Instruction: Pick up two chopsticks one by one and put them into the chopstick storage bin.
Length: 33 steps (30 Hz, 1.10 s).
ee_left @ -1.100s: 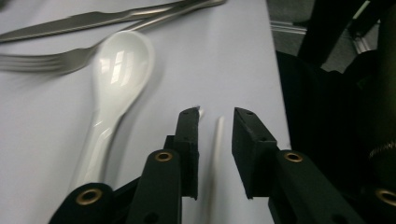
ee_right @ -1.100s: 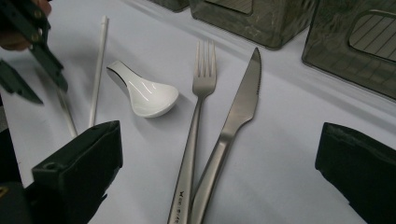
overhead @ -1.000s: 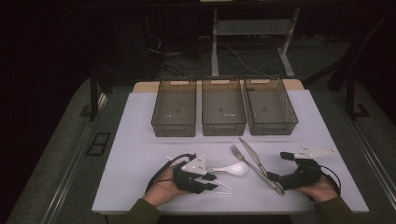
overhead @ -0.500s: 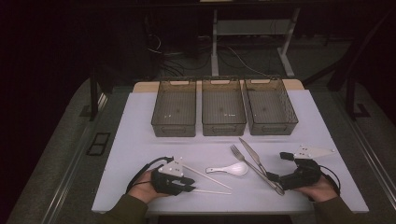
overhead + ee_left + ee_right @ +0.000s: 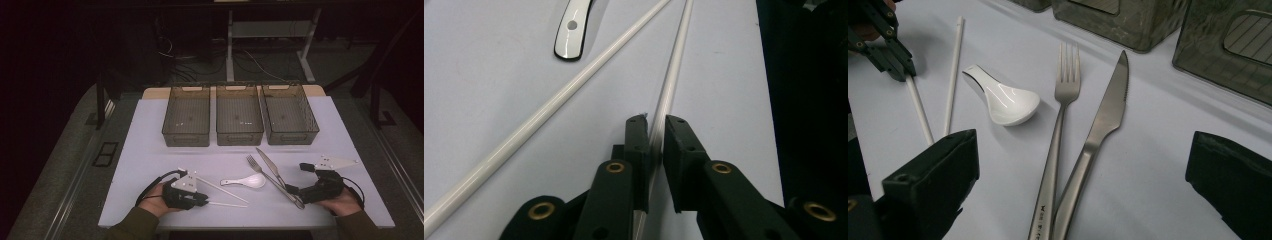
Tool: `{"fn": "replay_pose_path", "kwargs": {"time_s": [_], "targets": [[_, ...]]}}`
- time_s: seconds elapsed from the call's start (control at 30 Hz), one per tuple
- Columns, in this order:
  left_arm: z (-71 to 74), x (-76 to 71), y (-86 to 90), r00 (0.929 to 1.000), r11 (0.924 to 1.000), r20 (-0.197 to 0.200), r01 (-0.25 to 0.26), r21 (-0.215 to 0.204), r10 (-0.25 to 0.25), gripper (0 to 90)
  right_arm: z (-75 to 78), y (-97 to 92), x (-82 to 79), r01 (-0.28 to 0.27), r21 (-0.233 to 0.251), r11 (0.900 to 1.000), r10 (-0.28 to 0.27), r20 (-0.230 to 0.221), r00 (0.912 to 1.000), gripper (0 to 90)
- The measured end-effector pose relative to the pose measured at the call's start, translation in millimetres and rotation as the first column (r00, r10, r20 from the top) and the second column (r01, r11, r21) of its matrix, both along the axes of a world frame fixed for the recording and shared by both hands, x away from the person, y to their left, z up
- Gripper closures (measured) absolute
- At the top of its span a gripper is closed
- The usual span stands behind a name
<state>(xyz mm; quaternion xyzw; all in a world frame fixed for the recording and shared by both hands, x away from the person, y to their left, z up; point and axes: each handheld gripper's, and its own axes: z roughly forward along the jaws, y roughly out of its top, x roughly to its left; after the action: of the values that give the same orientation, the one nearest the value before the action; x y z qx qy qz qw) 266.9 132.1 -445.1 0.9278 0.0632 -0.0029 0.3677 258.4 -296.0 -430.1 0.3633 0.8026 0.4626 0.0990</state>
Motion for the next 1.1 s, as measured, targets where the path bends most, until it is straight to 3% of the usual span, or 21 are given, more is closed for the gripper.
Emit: {"fn": "replay_pose_path", "kwargs": {"time_s": [0.13,0.2,0.3,0.5,0.57,0.97,1.1], "targets": [[0.6,0.3,-0.3,0.9994,0.9996,0.019,0.029,0.002,-0.029,82.7,0.1,0.3,-0.1,-0.002,0.0,1.0,0.002,0.0,1.0,0.8],[1.2,-0.1,-0.1,0.9993,0.9992,0.001,0.038,-0.015,-0.038,83.3,0.2,0.3,-0.2,-0.003,0.0,1.0,0.003,0.001,1.0,0.8],[1.5,-0.5,-1.4,0.9984,0.9985,0.016,0.054,-0.009,-0.054,84.0,0.4,0.0,-0.4,-0.001,0.001,1.0,0.001,-0.001,1.0,0.8],[0.5,-0.7,-1.8,0.998,0.9979,-0.012,0.062,-0.017,-0.062,84.2,0.3,-0.2,-0.2,-0.001,0.002,1.0,0.001,-0.002,1.0,0.8],[0.6,-2.0,-2.0,0.9972,0.9972,0.012,0.074,-0.006,-0.074,83.7,0.4,-0.4,-0.3,0.0,0.003,1.0,0.0,-0.002,1.0,0.8],[1.4,-2.6,-3.2,0.9984,0.9984,-0.003,0.057,-0.004,-0.057,84.8,1.1,-0.6,-0.8,0.0,0.004,1.0,0.0,0.001,1.0,0.8],[6.0,-2.5,0.3,0.9988,0.9977,-0.034,0.034,-0.058,-0.036,84.7,1.0,-0.3,-0.8,0.0,0.004,1.0,0.0,-0.001,1.0,0.8]]}}
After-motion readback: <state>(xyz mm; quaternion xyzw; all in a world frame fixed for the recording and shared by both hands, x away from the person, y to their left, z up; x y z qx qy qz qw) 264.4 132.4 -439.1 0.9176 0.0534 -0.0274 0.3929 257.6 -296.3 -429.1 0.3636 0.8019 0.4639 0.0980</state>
